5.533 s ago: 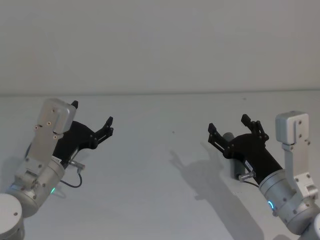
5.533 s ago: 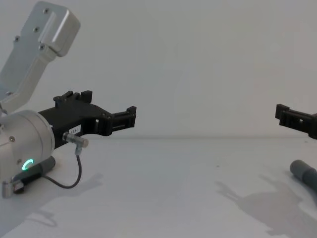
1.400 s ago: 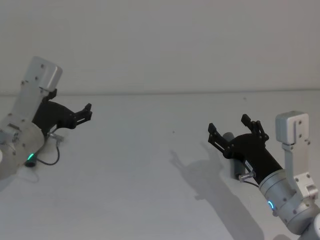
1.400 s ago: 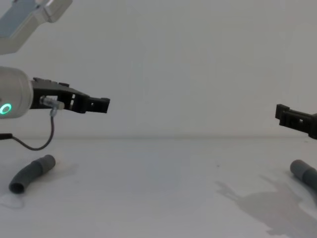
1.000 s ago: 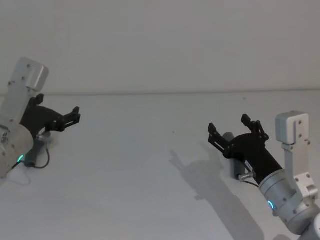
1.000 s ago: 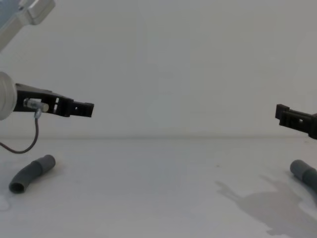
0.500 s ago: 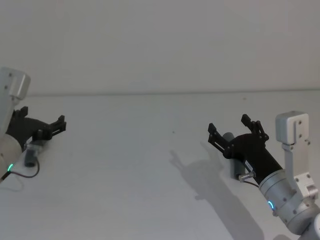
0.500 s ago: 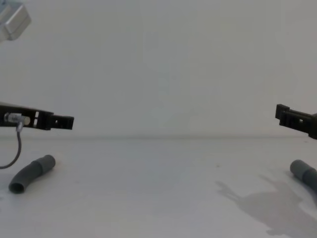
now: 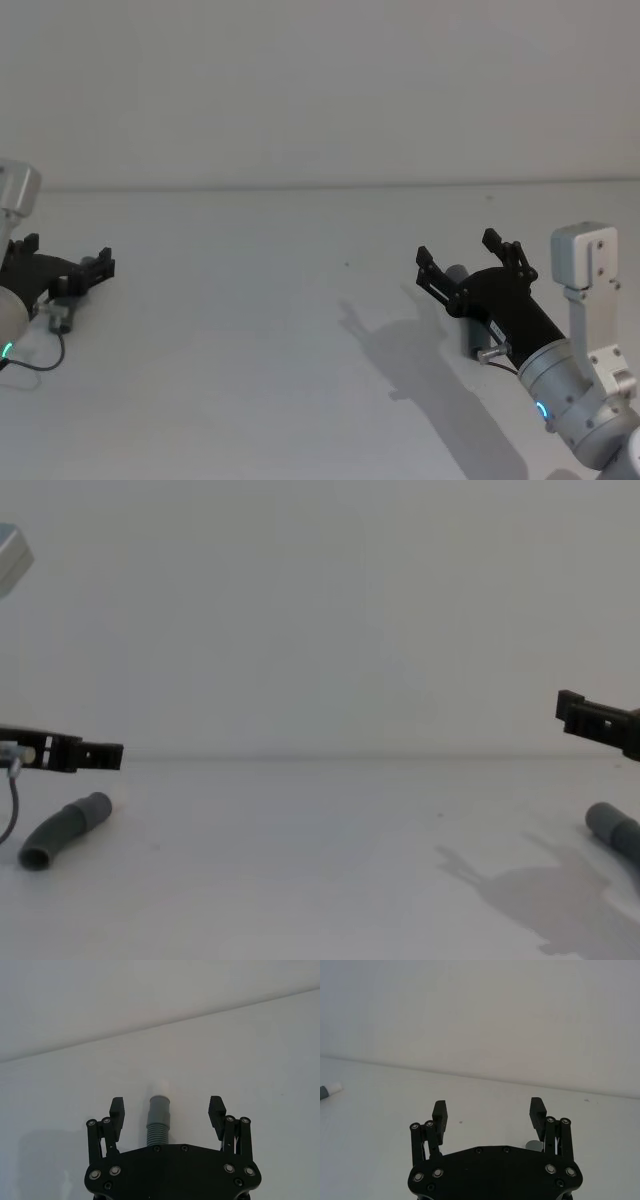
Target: Use both hands to pick up one end of the pipe from the table, align the ends, and insert them.
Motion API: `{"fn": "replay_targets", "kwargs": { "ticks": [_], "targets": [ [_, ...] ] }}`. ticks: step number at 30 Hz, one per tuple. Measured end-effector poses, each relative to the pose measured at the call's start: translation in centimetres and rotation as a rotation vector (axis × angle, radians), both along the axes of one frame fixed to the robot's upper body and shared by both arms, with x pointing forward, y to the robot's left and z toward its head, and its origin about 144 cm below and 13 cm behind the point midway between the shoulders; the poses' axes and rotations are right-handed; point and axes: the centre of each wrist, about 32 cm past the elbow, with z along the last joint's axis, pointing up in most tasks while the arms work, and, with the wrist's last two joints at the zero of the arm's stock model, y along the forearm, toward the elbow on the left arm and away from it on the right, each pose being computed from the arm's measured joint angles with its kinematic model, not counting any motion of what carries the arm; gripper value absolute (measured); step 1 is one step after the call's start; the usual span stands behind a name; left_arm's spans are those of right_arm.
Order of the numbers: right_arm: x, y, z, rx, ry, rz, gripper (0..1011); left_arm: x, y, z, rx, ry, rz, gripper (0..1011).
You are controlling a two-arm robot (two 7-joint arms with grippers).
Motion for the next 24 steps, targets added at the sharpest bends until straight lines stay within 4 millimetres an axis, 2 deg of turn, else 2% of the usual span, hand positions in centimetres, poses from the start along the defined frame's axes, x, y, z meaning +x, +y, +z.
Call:
{"fn": "replay_targets", "kwargs": {
  "ticks": [24],
  "targets": [
    [0.0,0.0,0.0,0.0,0.0,0.0,1002,1.1,0.7,-2.1,-0.02,0.024,-0.008,1001]
  ]
}}
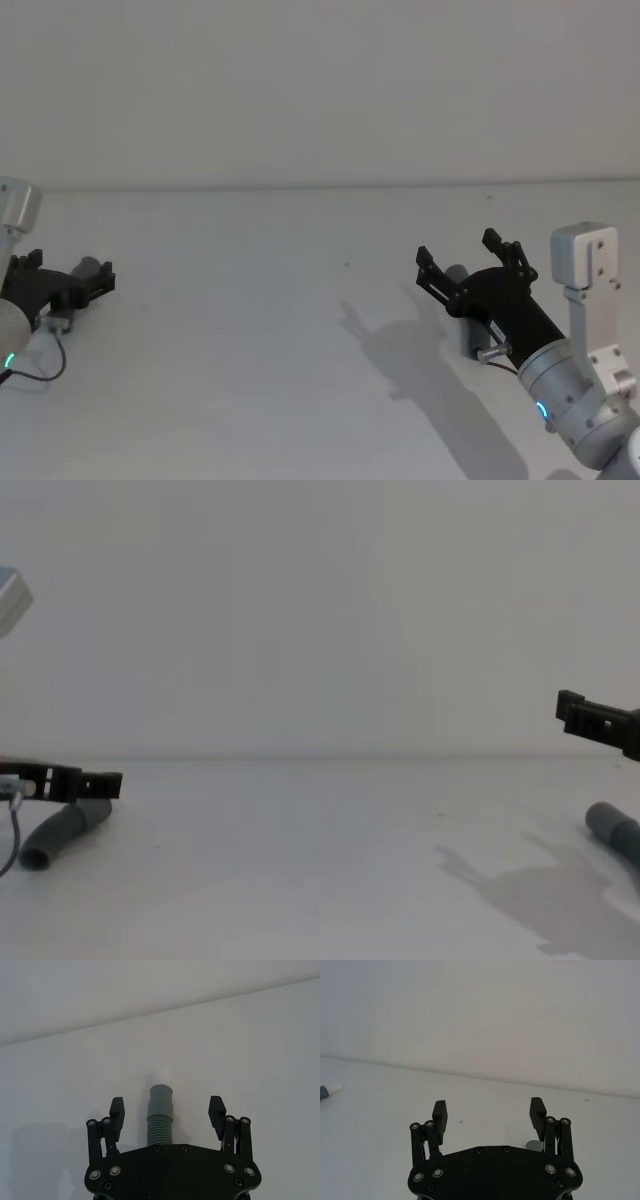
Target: Use both hands to pick up one end of the pipe from the table, align the ends, and insert them.
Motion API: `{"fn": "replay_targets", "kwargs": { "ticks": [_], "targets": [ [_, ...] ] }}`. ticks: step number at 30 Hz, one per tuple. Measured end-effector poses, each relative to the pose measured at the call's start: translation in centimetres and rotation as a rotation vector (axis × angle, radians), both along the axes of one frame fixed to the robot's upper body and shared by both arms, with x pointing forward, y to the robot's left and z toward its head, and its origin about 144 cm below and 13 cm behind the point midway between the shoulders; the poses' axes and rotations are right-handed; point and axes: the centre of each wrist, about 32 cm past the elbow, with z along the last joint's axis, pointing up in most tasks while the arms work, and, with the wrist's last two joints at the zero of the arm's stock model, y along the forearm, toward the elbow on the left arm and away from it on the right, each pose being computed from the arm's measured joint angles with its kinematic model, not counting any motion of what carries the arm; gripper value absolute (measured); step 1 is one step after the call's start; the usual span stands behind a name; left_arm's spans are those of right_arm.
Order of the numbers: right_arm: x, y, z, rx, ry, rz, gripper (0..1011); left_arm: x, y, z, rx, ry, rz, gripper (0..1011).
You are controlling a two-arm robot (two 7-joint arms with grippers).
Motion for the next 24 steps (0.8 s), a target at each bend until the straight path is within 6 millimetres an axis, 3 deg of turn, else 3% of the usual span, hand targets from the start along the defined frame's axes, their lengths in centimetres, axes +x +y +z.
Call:
{"fn": "replay_targets", "kwargs": {
  "ticks": [24],
  "targets": [
    [0.0,0.0,0.0,0.0,0.0,0.0,1002,0.79,0.76,-0.57,0.047,0.078,0.003,1001]
  ]
}}
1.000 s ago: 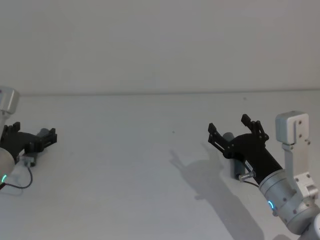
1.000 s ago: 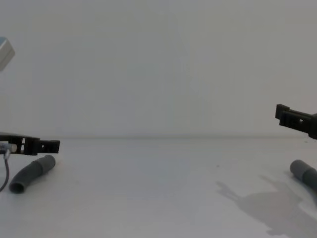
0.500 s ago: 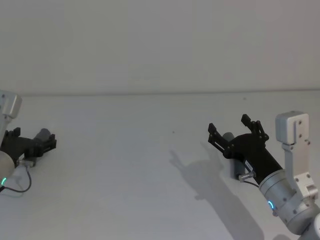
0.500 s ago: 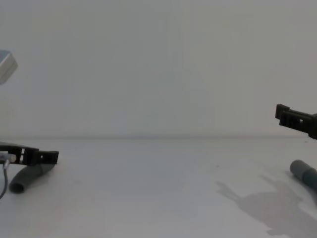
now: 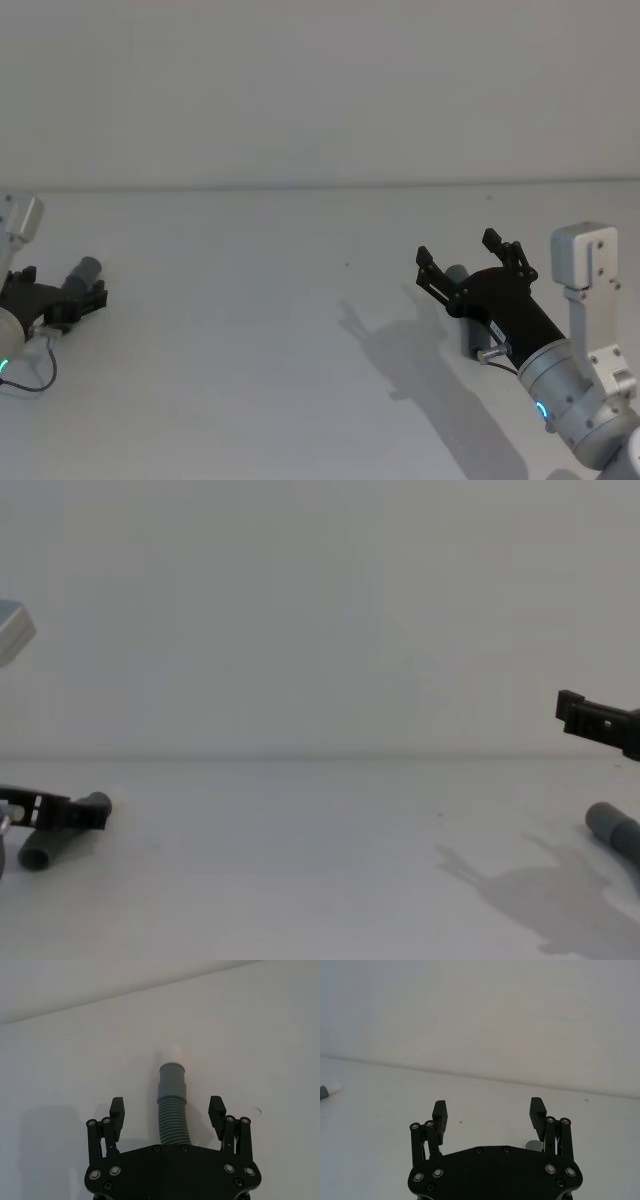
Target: Use both hands to pick up one end of the pipe from the table, align the ends, and insert them.
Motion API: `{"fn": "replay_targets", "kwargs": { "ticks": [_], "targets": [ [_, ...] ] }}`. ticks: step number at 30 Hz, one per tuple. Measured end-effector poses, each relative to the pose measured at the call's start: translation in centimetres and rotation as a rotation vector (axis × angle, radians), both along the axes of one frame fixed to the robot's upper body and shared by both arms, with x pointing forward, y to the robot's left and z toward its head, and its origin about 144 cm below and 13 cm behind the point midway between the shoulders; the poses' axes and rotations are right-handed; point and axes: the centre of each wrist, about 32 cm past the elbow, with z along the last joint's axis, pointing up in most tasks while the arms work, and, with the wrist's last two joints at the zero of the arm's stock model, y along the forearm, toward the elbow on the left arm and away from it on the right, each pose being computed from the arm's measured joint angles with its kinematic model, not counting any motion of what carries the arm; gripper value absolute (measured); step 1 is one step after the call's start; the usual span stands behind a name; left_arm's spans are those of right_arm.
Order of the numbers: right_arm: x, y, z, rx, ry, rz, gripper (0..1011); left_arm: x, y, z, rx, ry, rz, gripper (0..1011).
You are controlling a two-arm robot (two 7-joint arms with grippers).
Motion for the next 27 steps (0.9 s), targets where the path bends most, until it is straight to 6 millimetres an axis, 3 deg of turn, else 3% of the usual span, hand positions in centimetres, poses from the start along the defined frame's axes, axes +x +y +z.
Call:
{"fn": "replay_targets", "kwargs": {
  "ticks": [27],
  "targets": [
    [0.0,0.0,0.0,0.0,0.0,0.0,1002,0.74,-0.01,-0.64,-0.05,0.076,0.033,1001]
  ]
}}
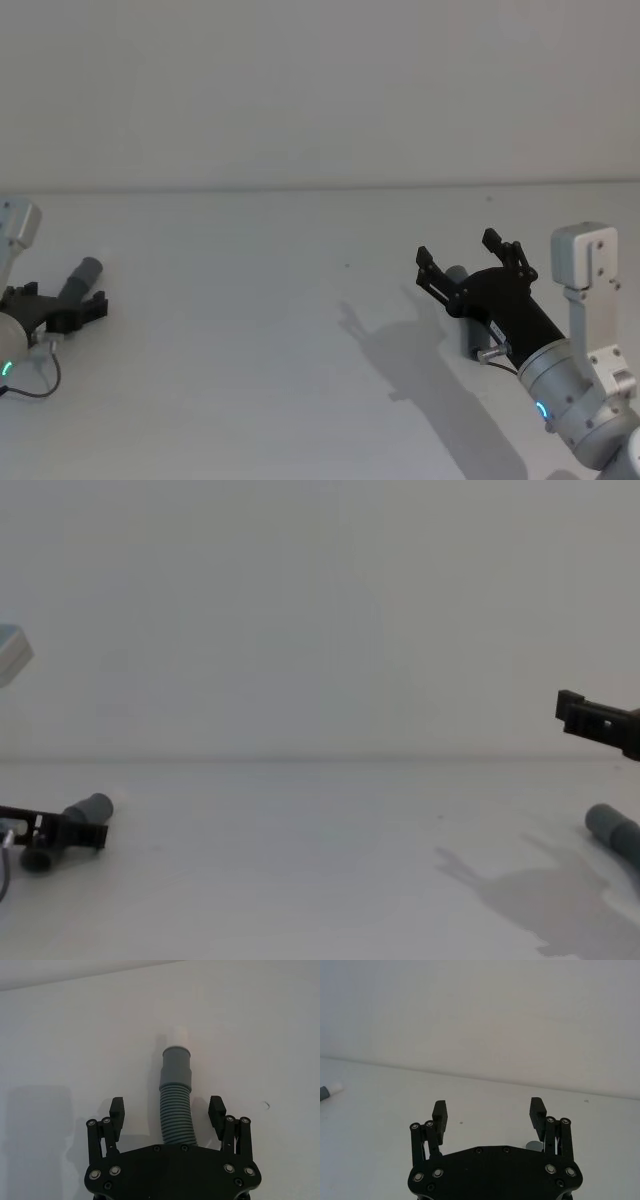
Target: Use both hands to pick up one end of the pipe from the table, align the ends, and insert them.
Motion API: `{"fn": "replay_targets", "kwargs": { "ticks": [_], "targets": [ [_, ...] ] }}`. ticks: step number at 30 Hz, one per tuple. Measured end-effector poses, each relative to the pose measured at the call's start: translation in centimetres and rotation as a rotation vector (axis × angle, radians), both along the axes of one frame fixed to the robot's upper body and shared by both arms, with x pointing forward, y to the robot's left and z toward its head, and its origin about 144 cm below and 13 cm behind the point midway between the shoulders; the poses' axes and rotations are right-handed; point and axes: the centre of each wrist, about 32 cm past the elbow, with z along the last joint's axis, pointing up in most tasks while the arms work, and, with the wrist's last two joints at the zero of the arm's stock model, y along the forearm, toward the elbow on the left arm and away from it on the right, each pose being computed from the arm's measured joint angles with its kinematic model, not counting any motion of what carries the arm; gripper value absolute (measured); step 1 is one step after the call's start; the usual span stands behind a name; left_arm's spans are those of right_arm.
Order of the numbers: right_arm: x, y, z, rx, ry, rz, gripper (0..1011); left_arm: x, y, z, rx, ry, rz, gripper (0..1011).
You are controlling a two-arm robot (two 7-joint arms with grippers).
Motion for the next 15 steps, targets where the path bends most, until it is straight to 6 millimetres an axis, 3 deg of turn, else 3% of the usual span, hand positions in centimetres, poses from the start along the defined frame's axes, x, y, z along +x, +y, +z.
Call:
{"fn": "replay_targets", "kwargs": {
  "ticks": [6,15],
  "targets": [
    [0.0,0.0,0.0,0.0,0.0,0.0,1002,0.09,-0.02,-0.03,-0.006,0.006,0.002,1001],
    [0.0,0.0,0.0,0.0,0.0,0.0,1002,0.15,-0.1,-0.07,-0.013,0.011,0.001,790]
  ]
}}
